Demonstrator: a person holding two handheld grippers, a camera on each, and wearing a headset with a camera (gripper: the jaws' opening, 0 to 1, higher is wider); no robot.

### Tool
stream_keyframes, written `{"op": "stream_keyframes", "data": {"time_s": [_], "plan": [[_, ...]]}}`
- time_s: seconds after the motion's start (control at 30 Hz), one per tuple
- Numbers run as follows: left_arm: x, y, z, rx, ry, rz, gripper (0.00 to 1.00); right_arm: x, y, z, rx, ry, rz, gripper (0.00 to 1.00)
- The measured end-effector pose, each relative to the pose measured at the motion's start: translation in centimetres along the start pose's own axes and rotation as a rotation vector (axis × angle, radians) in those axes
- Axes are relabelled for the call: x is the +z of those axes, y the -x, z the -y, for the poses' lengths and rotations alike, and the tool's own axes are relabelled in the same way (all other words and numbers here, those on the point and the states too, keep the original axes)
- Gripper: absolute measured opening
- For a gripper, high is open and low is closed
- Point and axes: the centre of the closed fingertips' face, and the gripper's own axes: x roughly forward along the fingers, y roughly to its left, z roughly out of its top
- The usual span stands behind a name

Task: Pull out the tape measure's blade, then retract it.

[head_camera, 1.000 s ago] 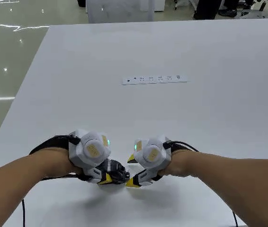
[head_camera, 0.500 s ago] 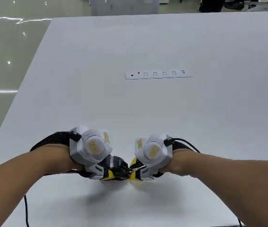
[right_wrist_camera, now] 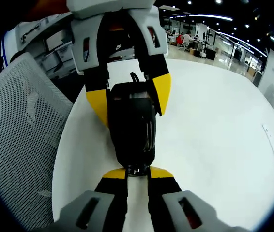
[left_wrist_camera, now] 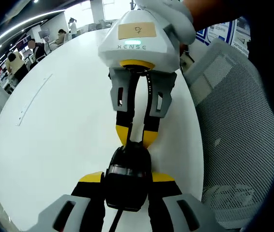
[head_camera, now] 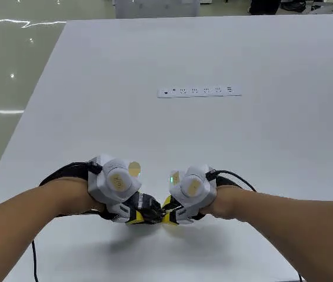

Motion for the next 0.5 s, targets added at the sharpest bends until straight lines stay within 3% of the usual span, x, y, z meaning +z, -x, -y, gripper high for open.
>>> {"op": "stream_keyframes", "data": {"time_s": [0.5], "plan": [[-0.02, -0.04, 0.06, 0.009, 0.004, 0.002, 0.31, -0.08, 0.14, -0.06, -0.004, -0.013, 0.016, 0.13]]}}
